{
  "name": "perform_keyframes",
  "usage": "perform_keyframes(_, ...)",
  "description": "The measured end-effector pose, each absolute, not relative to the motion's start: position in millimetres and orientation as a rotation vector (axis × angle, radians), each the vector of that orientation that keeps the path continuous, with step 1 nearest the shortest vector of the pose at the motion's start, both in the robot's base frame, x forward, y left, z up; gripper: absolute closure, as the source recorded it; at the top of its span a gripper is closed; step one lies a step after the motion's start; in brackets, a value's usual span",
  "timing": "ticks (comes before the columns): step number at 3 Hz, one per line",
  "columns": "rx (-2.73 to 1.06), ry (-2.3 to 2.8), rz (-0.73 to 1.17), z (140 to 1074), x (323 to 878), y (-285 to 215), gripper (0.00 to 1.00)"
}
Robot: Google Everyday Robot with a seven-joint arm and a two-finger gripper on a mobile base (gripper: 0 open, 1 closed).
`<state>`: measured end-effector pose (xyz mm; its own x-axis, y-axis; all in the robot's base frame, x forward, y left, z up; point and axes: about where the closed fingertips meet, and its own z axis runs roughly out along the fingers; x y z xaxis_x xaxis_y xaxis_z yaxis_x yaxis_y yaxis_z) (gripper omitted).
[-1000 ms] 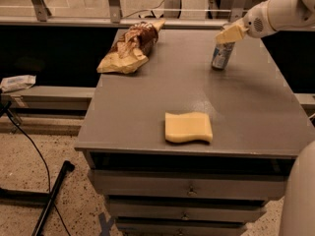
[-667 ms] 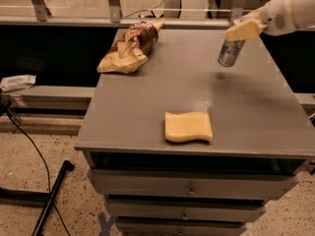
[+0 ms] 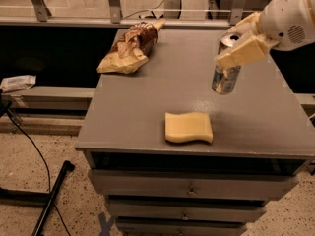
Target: Move redbull can near sponge
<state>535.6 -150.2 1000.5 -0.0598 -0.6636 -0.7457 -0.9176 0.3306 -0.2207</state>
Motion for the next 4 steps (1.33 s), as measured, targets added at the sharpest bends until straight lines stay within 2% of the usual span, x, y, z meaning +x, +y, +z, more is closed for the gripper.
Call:
perform_keyframes(1,-1.428,1.808,0.484,987.5,537.6,-140.1,1.00)
perform_keyframes(2,-1.430,1.778,0.650,960.1,550.2,-119.1,1.00)
perform_keyframes(3,-1.449,1.739,0.729,938.2,563.3,-98.4,0.82)
perform_keyframes(4,-1.453,1.735,0.738,935.5,564.4,-95.1,0.59)
